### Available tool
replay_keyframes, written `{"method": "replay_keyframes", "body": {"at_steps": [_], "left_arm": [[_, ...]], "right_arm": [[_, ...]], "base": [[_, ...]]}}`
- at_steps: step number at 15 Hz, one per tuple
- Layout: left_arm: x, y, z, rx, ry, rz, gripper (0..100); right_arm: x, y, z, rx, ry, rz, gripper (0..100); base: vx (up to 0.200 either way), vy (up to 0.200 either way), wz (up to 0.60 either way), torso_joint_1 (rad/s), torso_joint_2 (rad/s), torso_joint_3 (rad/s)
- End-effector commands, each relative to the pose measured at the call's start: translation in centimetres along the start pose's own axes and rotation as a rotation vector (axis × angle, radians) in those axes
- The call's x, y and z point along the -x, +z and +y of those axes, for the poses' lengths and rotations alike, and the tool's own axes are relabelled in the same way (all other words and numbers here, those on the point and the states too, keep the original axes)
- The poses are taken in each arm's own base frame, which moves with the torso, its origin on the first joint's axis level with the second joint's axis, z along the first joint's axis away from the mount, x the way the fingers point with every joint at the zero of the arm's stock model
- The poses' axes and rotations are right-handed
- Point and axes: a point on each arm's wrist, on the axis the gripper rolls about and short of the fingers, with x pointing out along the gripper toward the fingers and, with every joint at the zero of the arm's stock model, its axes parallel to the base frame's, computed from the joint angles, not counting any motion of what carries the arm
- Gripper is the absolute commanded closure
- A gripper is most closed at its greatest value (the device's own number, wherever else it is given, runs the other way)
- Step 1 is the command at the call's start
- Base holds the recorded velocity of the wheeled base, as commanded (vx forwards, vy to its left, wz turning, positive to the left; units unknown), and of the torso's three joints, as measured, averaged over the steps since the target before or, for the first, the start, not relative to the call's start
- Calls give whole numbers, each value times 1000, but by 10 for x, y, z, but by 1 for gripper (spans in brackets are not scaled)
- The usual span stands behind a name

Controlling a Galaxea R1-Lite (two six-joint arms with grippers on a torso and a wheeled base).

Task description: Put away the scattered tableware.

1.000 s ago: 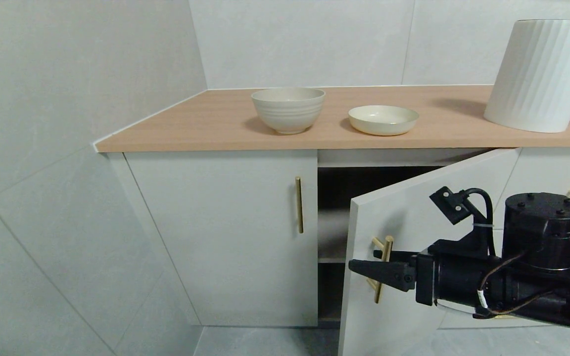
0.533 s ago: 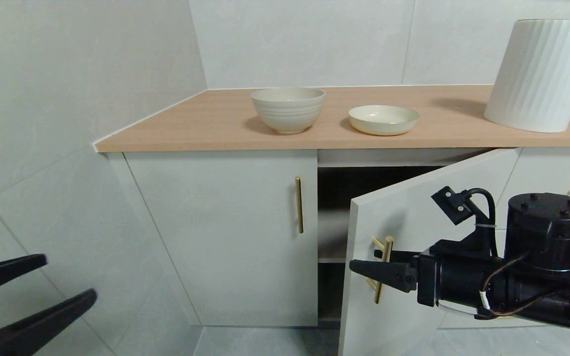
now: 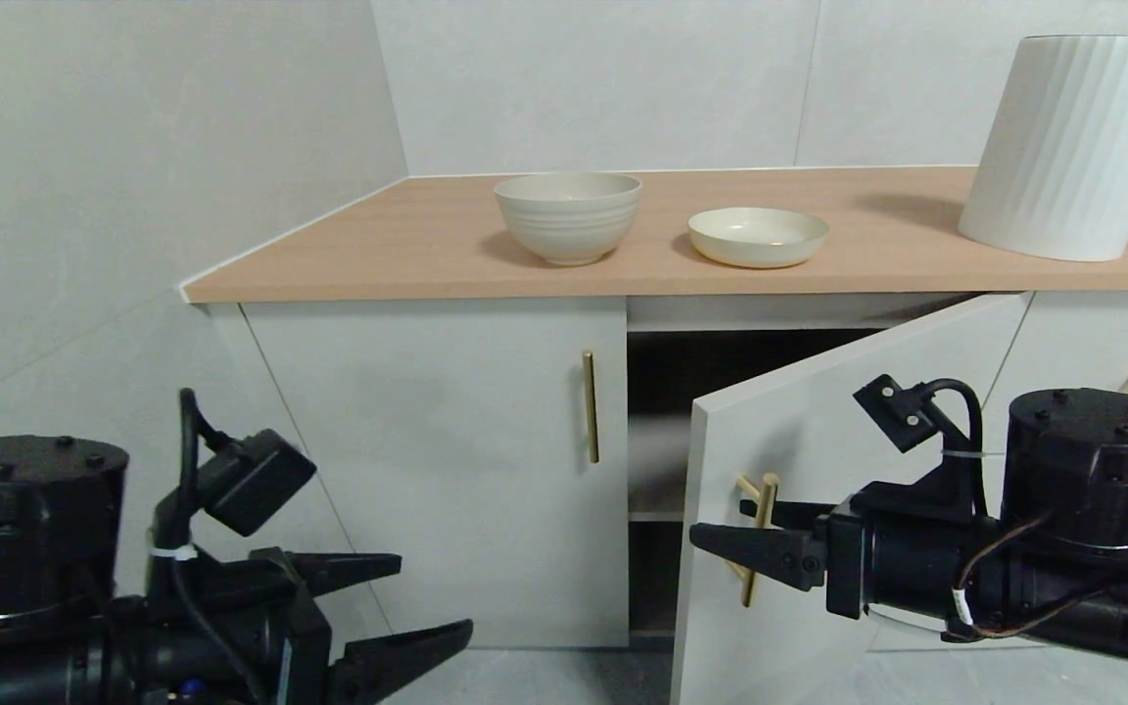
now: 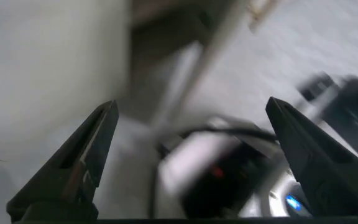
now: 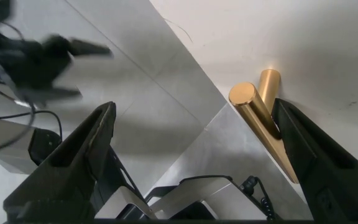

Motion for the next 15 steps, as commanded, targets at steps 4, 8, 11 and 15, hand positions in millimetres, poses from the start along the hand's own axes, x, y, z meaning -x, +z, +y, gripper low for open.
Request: {"method": "replay_keyframes", "body": {"at_steps": [4,8,11,15], "left_arm": [[-36,-9,-6,41,-71,80,0],[-47,2,-4,26,-80,12,100],[-69,11,2,45,-89,-47,100],[-146,13,19,25,-131,-157,100]], "right_arm": [[-2,-2,0,-5,6,15,0],[-3,-4,-1,-7,5,23,0],[-3,-5,0,-8,7,28,0],[-3,-6,0,-8,9,30,0]], "base": [[0,0,0,0,0,0],[0,0,0,0,0,0],[0,0,0,0,0,0],[0,0,0,0,0,0]]}}
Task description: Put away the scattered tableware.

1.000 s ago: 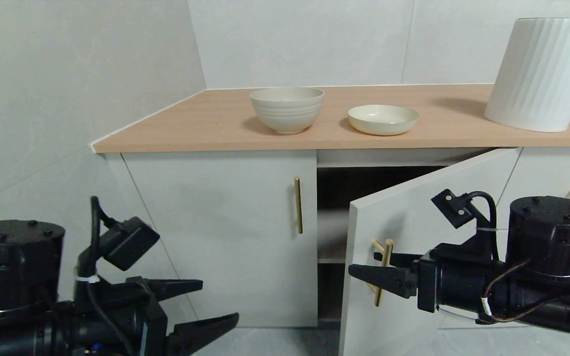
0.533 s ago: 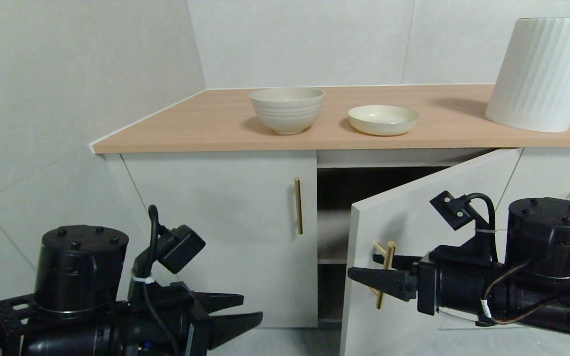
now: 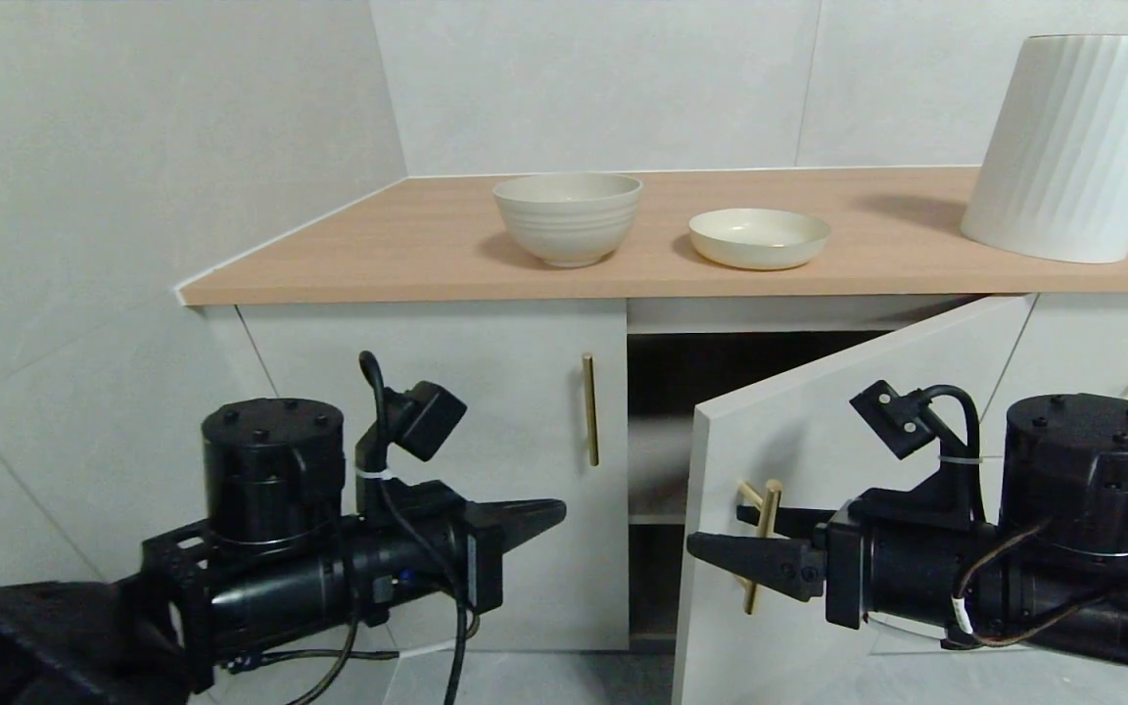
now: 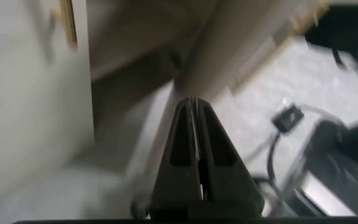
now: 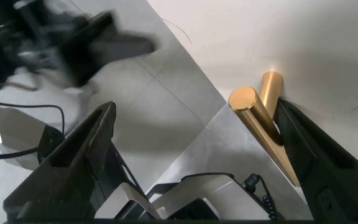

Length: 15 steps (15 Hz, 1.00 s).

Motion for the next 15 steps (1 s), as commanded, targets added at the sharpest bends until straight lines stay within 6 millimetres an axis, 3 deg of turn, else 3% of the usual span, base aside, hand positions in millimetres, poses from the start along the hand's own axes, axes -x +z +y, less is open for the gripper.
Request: {"method": "replay_keyframes", "body": {"at_steps": [1,4,6,10,15], "left_arm": [[-63,-25,22,-8,-25,-8,100],[-100,-29,16,-45,-89,-51,100],[-113,-22,-2,-73,-149,-80,100],[-125,-17,-6,-87,-171,-106,100],[-125,-9,-22,-105,-211,-132,100]], "right_arm": [[-1,-2,0,-2,1,8,0],[-1,-2,0,-3,-1,8,0],[-1,-2,-1,-4,-2,10,0],[-1,-3,-1,-3,-4,11,0],[9,7,-9,39,-59,-45,0]], "base": [[0,0,0,0,0,0],[0,0,0,0,0,0],[0,0,0,0,0,0],[0,0,0,0,0,0],[0,0,0,0,0,0]]}}
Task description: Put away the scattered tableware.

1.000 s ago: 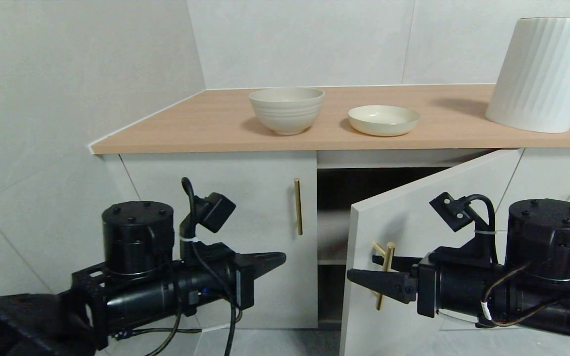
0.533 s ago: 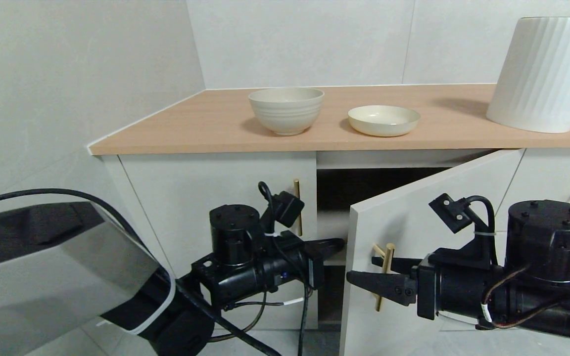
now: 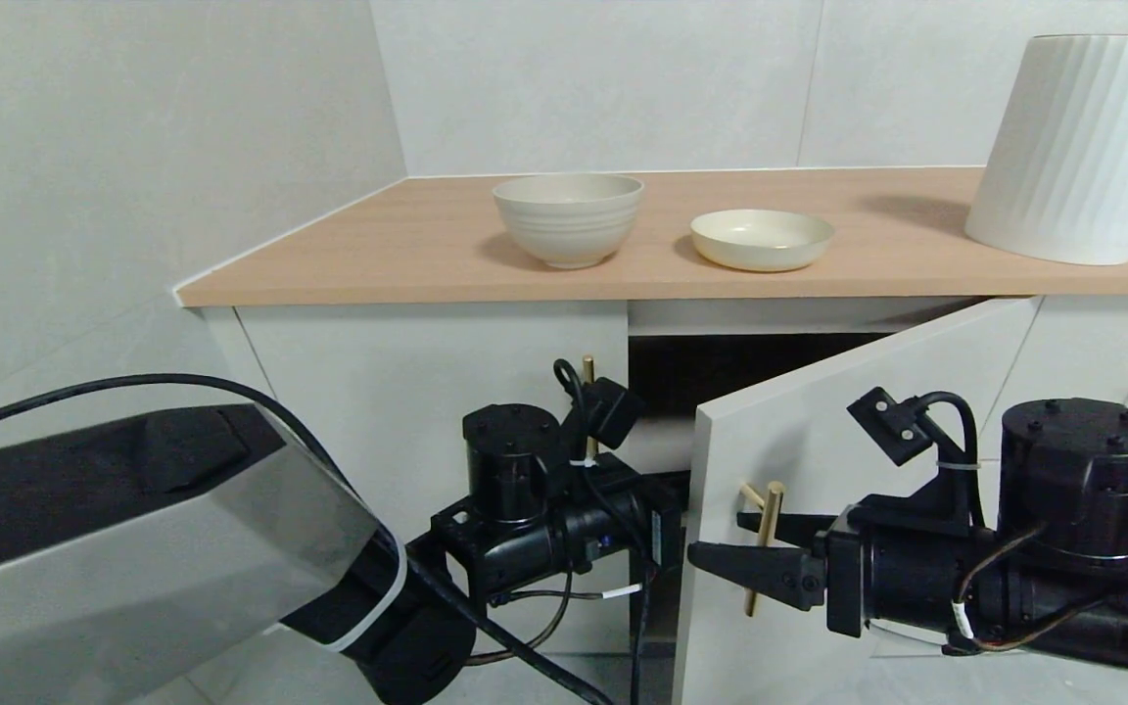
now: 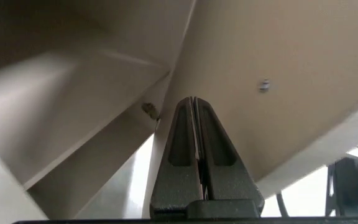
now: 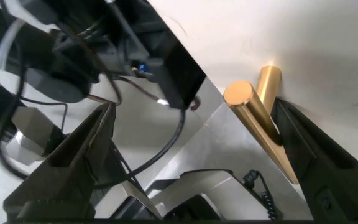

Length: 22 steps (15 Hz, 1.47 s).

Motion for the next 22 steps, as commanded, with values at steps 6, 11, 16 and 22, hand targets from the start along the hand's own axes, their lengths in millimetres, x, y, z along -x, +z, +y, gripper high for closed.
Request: {"method": "replay_keyframes", "body": {"at_steps": [6,11,16,22], "left_arm": [[-3,3,-18,4,-37,33,100],[-2,6,-22,2,-38,27,100],[1,8,-29,10,-40,55,100],[-4,9,-28,18,-30,76,100]], "right_arm": [[32,27,-23,68,-186,-165,0],[80,-7,1,63,-194,-72,0],[109,-33,35,73,-83,68,0],[107,-41,40,76,-46,129,0]], "base": [[0,0,0,0,0,0],[0,0,0,0,0,0],[0,0,0,0,0,0],[-33,0,0,0,0,0]]}}
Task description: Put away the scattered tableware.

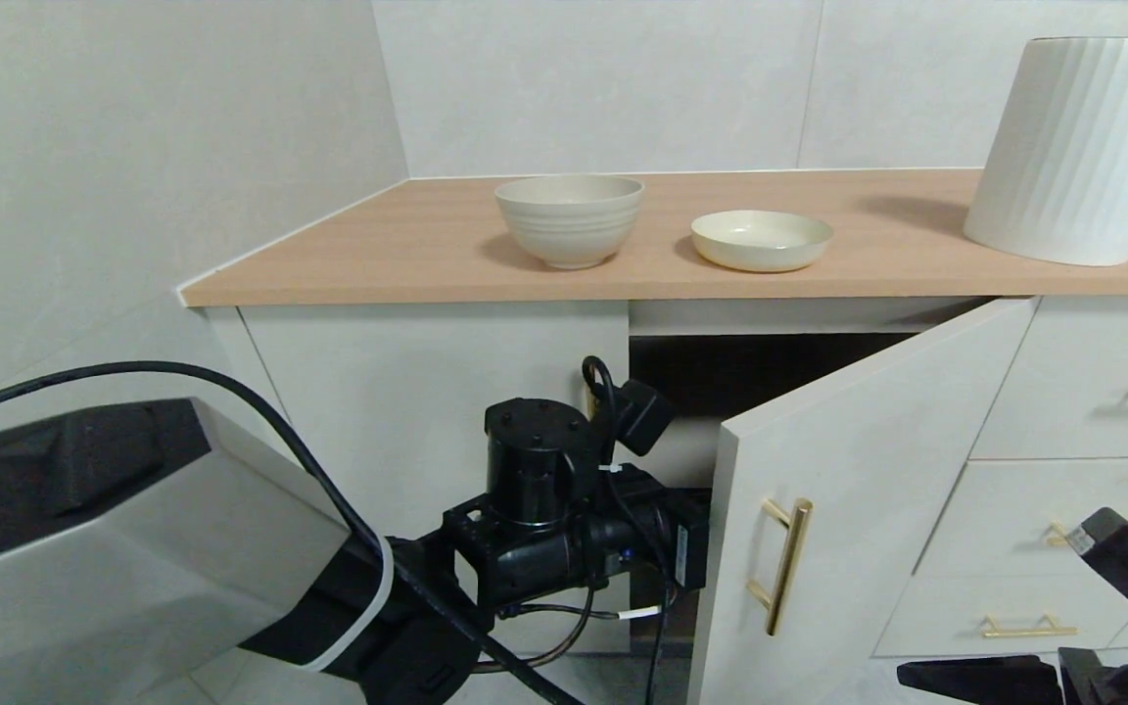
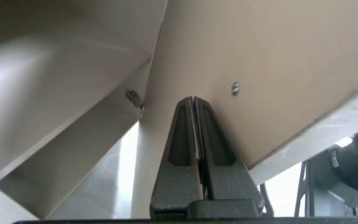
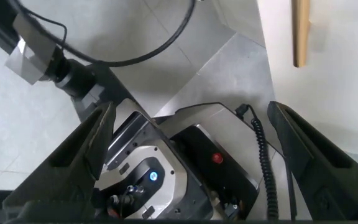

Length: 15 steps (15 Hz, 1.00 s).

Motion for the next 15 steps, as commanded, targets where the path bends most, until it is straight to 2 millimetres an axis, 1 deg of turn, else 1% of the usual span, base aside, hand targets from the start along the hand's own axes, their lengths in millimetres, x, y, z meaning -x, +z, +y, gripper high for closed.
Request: {"method": "replay_keyframes", "body": {"at_steps": [1,4,7,12,13,15], "left_arm": [[-2,5,-1,-4,-1,-11,100],[-7,11,0,2,1,-1,100],[-9,11,0,3,4,3,100],[-26,16,6,11,29,19,100],[-29,20,7,11,34,16,100],[-32,23,7,12,35,20,100]], "right_arm": [[1,0,1,4,7,-3,0],[2,0,2,6,8,-7,0],[3,0,2,10,10,-13,0],[3,0,2,10,10,-13,0],[3,0,2,10,11,-12,0],[3,0,2,10,11,-12,0]], "base": [[-200,0,0,2,-2,7],[-200,0,0,6,-1,1],[0,0,0,0,0,0],[0,0,0,0,0,0],[0,0,0,0,0,0],[-200,0,0,7,2,0]]}}
